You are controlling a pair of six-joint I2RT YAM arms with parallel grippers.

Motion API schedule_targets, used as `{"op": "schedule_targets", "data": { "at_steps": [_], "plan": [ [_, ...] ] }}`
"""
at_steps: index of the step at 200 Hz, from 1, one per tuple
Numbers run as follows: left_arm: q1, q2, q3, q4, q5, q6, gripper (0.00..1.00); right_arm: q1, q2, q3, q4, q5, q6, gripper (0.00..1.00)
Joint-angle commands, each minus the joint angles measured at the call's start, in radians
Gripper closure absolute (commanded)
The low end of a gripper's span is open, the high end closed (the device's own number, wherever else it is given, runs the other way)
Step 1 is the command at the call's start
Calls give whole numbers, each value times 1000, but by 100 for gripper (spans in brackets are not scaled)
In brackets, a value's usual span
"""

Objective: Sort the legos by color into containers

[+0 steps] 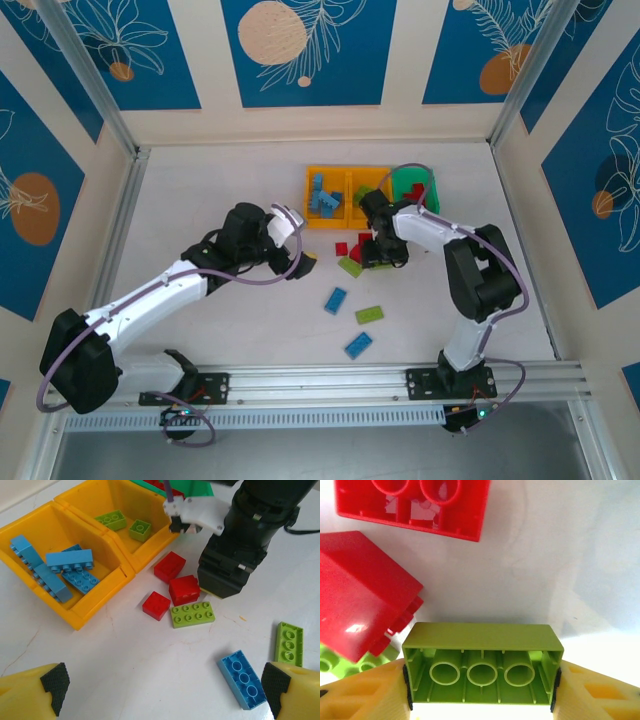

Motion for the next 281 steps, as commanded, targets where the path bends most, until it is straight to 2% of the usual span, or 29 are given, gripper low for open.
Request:
{"op": "schedule_targets", "data": {
  "at_steps": [1,20,37,58,97,107,128,149,179,235,260,281],
  "plan": [
    [-11,-27,-12,13,-9,-7,0,16,-149,22,-42,95,39,40],
    [-10,-26,-9,20,-13,-10,0,14,-217,67,-14,119,41,40],
    [-11,-20,-5,32,-22,-18,0,-2,-211,129,48,119,26,40],
    [-10,-10,10,19,-42,-29,0,-33,-93,257,86,114,8,40],
    [-12,-18,21,-44,-51,-35,0,-72,183,531,51,123,-12,41],
    [-14,-28,11,-41,-54,-41,0,-75,233,579,45,122,-14,37],
    [-14,-48,-6,-29,-62,-48,0,-83,299,673,-1,132,-12,20],
    [-14,-57,-7,-34,-67,-42,0,-85,294,715,-40,140,-15,14],
    [-14,-54,-7,-24,-69,-36,0,-83,180,632,-47,107,8,13],
    [-14,-35,-1,-4,-64,-21,0,-33,-204,153,44,-31,195,13],
    [-14,-14,9,5,-55,-17,0,-18,-236,53,19,-145,316,13],
    [-14,6,25,1,-47,-17,0,-2,-196,29,-6,-183,415,13]
  ]
}}
